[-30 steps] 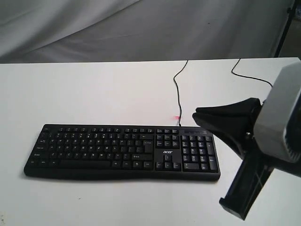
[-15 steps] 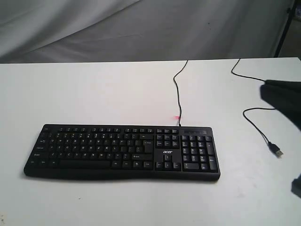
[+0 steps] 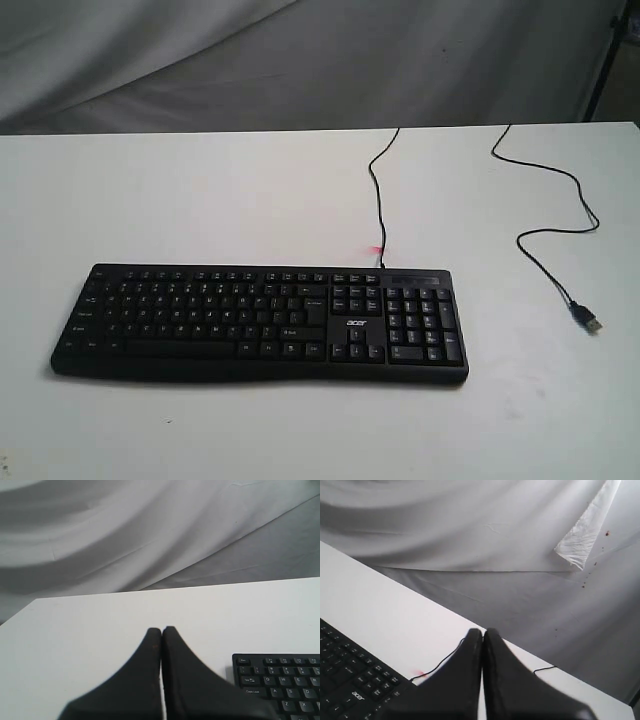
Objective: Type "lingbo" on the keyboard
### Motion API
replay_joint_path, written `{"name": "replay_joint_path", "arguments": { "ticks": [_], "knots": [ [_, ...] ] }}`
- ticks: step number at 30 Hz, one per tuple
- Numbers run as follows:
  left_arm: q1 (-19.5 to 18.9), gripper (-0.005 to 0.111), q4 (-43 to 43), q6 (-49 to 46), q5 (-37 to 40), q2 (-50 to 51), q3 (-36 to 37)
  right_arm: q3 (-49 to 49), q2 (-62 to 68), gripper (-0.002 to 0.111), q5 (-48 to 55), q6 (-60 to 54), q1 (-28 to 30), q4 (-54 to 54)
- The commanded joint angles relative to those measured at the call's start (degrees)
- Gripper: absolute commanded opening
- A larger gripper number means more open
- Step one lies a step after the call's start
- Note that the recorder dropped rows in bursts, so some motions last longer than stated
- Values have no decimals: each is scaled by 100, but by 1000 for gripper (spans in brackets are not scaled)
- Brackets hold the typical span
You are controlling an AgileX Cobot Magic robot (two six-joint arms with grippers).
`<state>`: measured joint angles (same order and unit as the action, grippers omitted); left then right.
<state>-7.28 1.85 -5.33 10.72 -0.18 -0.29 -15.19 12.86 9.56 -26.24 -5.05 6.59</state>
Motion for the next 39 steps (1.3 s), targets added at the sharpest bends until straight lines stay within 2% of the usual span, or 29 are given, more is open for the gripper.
{"name": "replay_joint_path", "arguments": {
  "ticks": [1,8,18,23,29,39],
  "knots": [
    [22,1,-3,16,-24,18,29,362,-392,0,18,30,54,-25],
    [22,1,-3,16,-24,18,29,808,-375,0,-21,30,54,-25],
    [22,1,-3,16,-24,18,29,1519,-375,0,-1175,422,54,-25],
    [22,1,-3,16,-24,18,29,1519,-665,0,-1056,422,54,-25],
    [22,1,-3,16,-24,18,29,1519,-1075,0,-425,422,54,-25],
    [22,1,-3,16,-24,18,29,1519,-1062,0,-413,398,54,-25]
  ]
}}
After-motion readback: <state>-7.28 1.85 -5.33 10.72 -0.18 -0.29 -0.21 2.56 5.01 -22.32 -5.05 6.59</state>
